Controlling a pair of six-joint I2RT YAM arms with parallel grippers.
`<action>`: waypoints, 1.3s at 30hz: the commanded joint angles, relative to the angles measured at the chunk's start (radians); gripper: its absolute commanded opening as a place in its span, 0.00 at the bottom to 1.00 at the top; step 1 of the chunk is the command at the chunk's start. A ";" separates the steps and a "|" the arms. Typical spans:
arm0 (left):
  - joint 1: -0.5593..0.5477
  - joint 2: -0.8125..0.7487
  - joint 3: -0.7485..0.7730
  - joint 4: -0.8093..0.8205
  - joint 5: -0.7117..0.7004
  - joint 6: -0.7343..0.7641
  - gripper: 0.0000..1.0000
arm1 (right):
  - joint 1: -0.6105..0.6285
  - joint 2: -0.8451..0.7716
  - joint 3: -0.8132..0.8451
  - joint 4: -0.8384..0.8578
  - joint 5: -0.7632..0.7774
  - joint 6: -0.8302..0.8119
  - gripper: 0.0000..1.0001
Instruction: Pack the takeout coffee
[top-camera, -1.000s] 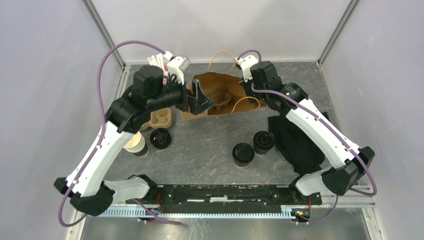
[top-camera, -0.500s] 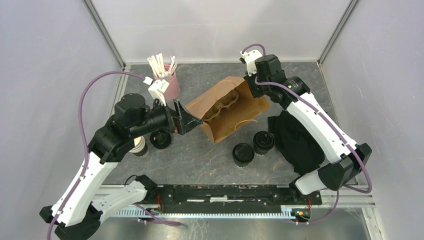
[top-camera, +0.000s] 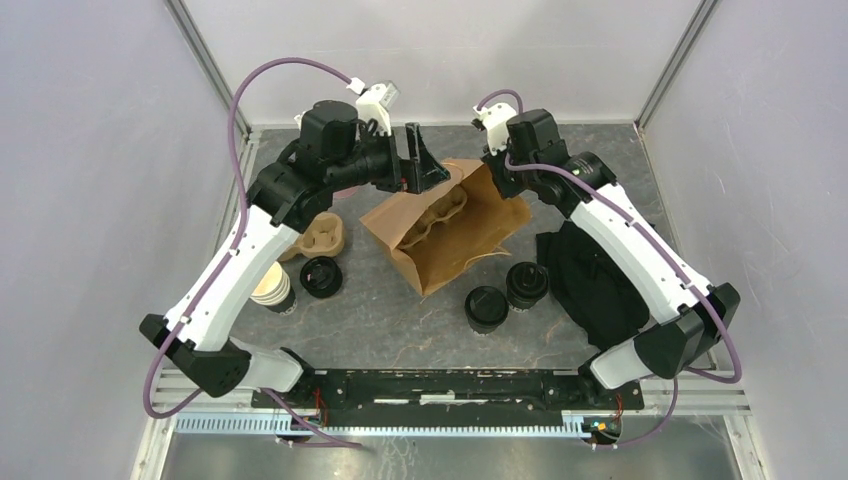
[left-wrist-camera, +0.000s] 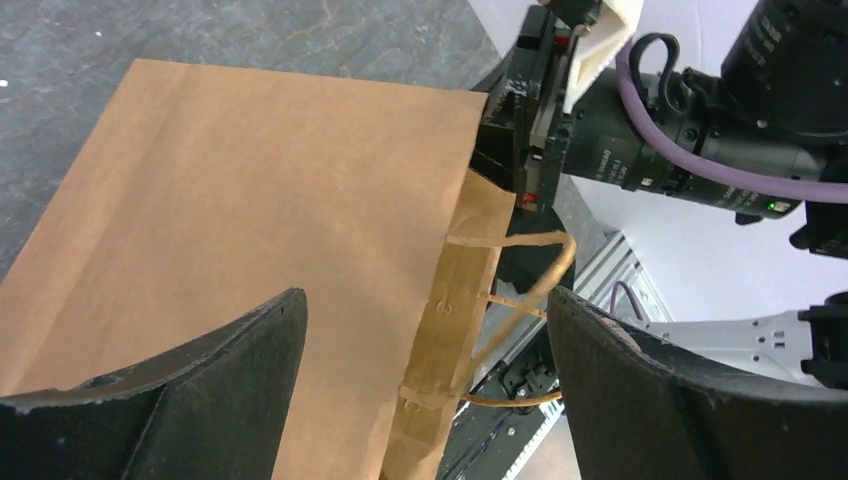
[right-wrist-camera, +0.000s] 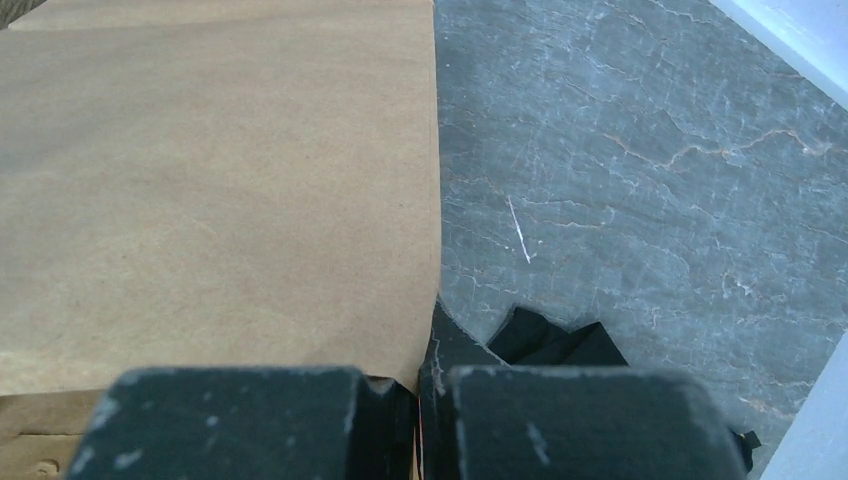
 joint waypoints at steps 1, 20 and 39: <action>0.003 -0.014 -0.001 0.061 0.096 0.063 0.94 | -0.003 0.017 0.057 0.016 -0.029 -0.014 0.00; 0.019 0.019 -0.101 0.226 0.092 -0.220 0.02 | -0.016 0.026 0.282 -0.285 0.185 0.213 0.85; 0.022 -0.033 -0.227 0.365 0.014 -0.416 0.02 | -0.020 -0.613 -0.349 0.054 -0.363 0.879 0.95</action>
